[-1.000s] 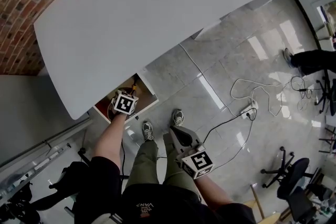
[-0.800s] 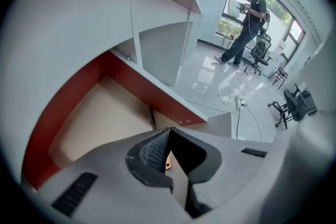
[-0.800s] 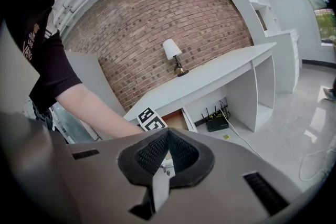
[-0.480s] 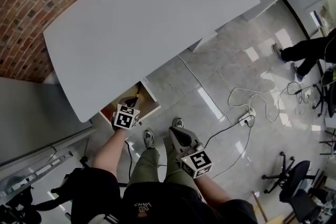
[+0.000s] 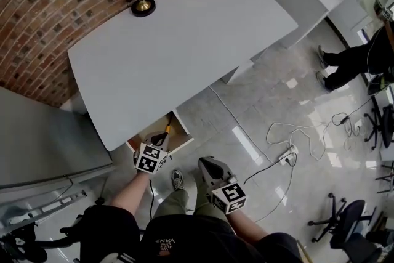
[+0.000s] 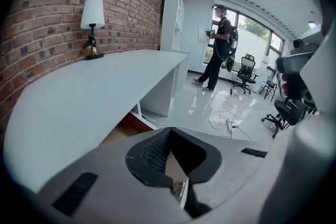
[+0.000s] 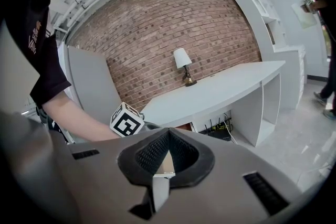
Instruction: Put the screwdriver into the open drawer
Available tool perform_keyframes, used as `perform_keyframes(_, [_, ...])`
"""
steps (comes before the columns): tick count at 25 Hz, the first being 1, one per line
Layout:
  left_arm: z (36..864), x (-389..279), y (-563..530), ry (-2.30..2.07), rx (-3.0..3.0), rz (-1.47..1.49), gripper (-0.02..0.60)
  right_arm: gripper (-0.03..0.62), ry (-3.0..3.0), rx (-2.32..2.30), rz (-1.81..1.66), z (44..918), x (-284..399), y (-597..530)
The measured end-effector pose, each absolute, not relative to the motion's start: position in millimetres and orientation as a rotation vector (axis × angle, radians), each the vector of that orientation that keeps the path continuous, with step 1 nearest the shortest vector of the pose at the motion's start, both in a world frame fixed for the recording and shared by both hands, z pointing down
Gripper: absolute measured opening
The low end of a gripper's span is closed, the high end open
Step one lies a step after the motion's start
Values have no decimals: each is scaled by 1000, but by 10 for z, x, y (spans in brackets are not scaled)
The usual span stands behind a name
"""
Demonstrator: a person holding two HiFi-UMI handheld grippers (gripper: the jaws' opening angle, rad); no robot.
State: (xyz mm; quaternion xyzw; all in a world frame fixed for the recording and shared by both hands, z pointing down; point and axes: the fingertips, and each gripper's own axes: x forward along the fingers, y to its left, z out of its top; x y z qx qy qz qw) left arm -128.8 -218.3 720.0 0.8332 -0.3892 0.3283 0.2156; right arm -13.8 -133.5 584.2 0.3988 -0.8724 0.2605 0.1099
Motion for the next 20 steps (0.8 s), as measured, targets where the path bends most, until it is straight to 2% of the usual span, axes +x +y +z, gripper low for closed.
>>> perform_keyframes(20, [5718,-1729,-1701,-1290,2438,663,6,-5,-2671,1133,603,5172,-565,-1274])
